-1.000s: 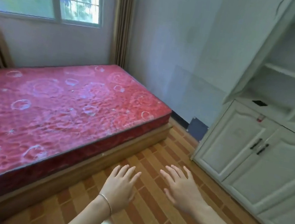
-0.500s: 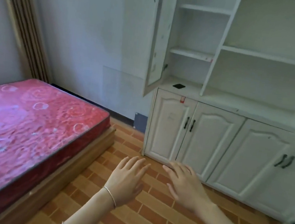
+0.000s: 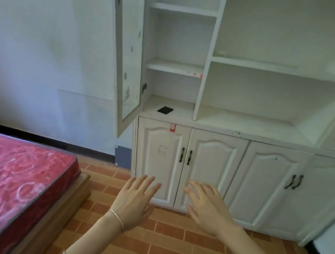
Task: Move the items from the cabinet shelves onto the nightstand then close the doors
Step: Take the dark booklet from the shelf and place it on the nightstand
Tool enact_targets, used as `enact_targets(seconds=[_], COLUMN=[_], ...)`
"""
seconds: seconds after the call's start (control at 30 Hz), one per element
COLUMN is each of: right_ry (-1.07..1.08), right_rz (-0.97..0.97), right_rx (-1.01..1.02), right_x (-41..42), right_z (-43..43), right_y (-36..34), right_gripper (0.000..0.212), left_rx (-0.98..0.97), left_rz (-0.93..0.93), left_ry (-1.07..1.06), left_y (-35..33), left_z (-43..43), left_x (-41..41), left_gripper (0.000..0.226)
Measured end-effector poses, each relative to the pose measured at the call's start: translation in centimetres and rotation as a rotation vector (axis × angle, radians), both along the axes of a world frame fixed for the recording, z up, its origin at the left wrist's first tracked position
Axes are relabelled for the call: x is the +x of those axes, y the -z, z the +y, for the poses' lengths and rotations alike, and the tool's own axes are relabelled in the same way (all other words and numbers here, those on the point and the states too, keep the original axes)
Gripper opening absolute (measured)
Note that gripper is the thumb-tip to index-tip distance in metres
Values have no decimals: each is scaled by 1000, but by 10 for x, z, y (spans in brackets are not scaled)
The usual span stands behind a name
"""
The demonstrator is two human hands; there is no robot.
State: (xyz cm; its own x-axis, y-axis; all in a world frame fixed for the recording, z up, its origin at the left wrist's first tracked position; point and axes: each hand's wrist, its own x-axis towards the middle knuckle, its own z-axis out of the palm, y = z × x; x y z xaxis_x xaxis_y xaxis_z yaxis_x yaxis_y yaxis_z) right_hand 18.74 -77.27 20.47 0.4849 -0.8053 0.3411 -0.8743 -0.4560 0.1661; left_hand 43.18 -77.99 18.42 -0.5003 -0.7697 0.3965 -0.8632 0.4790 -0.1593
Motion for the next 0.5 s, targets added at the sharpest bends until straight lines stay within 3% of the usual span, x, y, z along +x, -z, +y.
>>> enact_targets(seconds=[0.27, 0.5], right_ry=[5, 1], right_rz=[30, 27], right_rx=[-23, 109], right_x=[9, -8], right_z=[-93, -175], right_y=[1, 31], right_gripper=[50, 49], left_rx=[27, 84], left_rz=[3, -23], left_ry=[10, -50], left_y=[11, 38], left_z=[-97, -177], left_x=[6, -8], left_gripper=[61, 60])
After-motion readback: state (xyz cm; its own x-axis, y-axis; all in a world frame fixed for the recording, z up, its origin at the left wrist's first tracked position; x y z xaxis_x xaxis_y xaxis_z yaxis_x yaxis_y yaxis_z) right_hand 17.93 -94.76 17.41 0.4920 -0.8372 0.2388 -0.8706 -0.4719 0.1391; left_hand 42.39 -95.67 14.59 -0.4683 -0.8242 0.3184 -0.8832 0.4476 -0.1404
